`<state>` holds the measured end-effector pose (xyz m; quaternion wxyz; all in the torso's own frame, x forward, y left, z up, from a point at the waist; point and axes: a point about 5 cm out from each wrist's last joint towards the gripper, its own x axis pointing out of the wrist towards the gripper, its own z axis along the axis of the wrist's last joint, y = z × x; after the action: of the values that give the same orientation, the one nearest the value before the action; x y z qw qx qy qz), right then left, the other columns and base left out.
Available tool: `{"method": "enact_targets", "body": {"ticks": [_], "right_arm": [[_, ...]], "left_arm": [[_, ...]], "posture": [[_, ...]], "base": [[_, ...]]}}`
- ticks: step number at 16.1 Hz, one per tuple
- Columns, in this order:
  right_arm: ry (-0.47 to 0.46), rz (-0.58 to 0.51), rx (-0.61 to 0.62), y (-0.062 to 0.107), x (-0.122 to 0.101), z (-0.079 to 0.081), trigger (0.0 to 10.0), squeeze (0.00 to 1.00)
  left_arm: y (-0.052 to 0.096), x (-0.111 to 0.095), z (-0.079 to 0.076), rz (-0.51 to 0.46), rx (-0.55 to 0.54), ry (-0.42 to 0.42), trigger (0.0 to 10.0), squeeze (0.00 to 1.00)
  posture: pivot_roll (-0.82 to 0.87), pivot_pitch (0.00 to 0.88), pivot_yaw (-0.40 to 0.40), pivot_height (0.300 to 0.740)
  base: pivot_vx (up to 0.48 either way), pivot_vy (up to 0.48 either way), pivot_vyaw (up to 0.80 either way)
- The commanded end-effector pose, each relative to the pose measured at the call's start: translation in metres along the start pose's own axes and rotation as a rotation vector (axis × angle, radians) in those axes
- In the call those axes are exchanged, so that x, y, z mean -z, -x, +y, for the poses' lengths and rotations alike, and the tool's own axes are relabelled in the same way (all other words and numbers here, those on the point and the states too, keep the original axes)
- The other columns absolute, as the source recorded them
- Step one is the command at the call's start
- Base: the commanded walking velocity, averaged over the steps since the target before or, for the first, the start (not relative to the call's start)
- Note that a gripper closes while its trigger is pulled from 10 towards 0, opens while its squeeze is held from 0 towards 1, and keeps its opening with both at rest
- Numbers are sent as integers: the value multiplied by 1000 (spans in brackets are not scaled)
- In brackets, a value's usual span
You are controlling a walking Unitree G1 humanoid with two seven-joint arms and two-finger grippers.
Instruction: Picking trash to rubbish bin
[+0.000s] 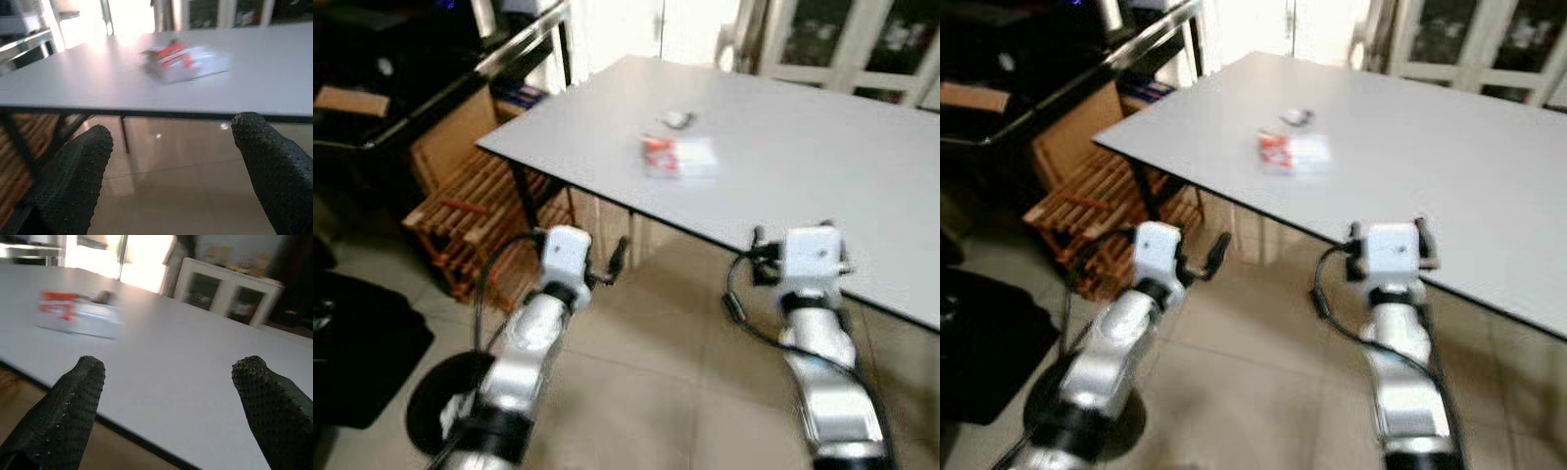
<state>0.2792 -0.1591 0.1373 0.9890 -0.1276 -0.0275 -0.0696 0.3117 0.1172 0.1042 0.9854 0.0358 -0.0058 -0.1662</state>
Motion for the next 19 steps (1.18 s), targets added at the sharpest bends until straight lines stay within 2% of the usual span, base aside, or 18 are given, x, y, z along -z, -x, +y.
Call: {"method": "enact_targets", "body": {"ticks": [1,3,5,6,8,12,15,19], "right_arm": [[4,-12,17,-1,-2,-7,10000,706],[9,-14,14,-1,0,-11,10000,690],[8,-13,16,-2,0,-14,10000,627],[3,-15,16,-2,0,-13,10000,569],[-7,-19,10,-2,-2,-9,10000,545],[-11,-22,2,0,-1,-8,10000,549],[-4,-25,10,-1,-2,-11,10000,553],[-9,-21,13,-1,-2,-11,10000,545]], "left_arm": [[-3,-6,-2,-16,0,-4,10000,0],[-6,-11,2,-31,-15,-4,10000,0],[-9,-17,8,-46,-34,-12,10000,0],[-10,-19,10,-52,-41,-15,10000,0],[-11,-27,16,-90,-75,-43,10000,0],[-13,-43,21,-154,-115,-77,10000,0],[-15,-43,18,-150,-111,-71,10000,0],[-16,-41,18,-136,-127,-52,10000,0]], "posture": [[-44,57,40,740],[-43,55,39,740],[-43,55,39,740],[-43,55,39,740],[-43,55,39,740],[-43,58,34,740],[-44,58,33,740],[-44,58,33,740]], "base": [[480,0,0],[480,0,0],[480,0,0],[480,0,-469],[480,0,-725],[370,0,-511],[310,0,0],[0,0,0]]}}
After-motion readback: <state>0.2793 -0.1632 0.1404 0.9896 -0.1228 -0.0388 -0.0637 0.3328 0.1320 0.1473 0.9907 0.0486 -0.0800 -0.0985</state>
